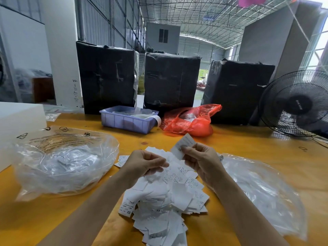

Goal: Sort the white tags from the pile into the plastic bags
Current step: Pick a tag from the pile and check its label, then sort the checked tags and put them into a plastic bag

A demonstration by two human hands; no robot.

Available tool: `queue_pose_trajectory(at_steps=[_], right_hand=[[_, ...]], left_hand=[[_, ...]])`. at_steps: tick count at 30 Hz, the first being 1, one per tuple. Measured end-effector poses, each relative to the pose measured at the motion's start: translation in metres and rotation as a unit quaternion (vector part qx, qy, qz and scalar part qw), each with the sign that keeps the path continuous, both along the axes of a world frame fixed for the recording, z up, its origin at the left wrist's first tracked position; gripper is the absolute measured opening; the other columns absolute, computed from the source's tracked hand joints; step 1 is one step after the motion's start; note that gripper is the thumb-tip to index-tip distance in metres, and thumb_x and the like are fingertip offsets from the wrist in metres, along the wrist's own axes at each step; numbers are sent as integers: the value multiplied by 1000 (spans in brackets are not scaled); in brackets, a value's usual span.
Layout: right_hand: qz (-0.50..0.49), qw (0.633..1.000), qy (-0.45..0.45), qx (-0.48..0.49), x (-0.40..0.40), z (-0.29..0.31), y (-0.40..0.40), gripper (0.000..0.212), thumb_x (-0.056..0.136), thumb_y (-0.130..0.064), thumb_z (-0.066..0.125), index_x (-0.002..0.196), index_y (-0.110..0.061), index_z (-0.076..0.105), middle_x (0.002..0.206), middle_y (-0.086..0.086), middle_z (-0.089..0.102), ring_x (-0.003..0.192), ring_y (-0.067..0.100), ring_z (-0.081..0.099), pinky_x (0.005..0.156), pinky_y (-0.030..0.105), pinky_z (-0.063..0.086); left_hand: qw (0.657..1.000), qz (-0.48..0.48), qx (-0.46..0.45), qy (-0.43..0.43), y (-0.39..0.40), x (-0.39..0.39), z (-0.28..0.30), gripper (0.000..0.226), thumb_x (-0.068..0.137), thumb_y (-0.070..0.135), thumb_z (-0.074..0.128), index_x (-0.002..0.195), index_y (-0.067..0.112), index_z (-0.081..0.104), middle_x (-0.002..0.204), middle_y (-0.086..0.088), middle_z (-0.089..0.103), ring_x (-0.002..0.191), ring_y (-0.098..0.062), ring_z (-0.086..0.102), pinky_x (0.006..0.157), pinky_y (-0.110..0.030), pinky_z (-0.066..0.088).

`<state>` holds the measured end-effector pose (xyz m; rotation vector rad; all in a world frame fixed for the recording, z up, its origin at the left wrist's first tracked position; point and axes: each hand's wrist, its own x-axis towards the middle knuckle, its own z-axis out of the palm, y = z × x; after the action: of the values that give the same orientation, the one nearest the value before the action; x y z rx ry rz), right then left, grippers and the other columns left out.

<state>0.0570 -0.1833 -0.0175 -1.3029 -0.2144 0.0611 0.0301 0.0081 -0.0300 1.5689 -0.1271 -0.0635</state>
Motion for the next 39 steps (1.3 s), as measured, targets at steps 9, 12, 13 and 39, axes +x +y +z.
queue_pose_trajectory(at_steps=[9,12,13,39], right_hand=[[-10,995,-88,-53,-7,2,9,22,76,7,69,96,-1,62,88,18,68,71,22,71,64,25,56],[-30,987,-116,-109,-8,2,9,21,77,6,70,95,-2,63,87,18,69,71,20,70,65,24,56],[-36,985,-122,-120,-8,2,9,21,76,6,70,94,-4,63,87,17,69,71,19,70,66,25,57],[56,956,-68,-279,-10,1,7,14,80,-5,71,92,-11,66,75,4,66,62,9,62,64,23,50]], left_hand=[[998,-50,-17,25,-2,-2,1,21,67,26,72,78,9,78,91,-11,74,70,-11,69,67,-18,53],[998,-49,-21,28,-1,-1,1,22,67,26,72,78,8,77,91,-11,74,69,-12,69,64,-17,54],[998,-50,-21,28,-1,0,1,22,67,26,72,78,8,77,91,-11,74,69,-11,69,64,-17,54],[999,-24,-5,35,-3,3,-1,21,88,22,58,92,6,71,79,-10,74,64,-13,69,63,-22,55]])
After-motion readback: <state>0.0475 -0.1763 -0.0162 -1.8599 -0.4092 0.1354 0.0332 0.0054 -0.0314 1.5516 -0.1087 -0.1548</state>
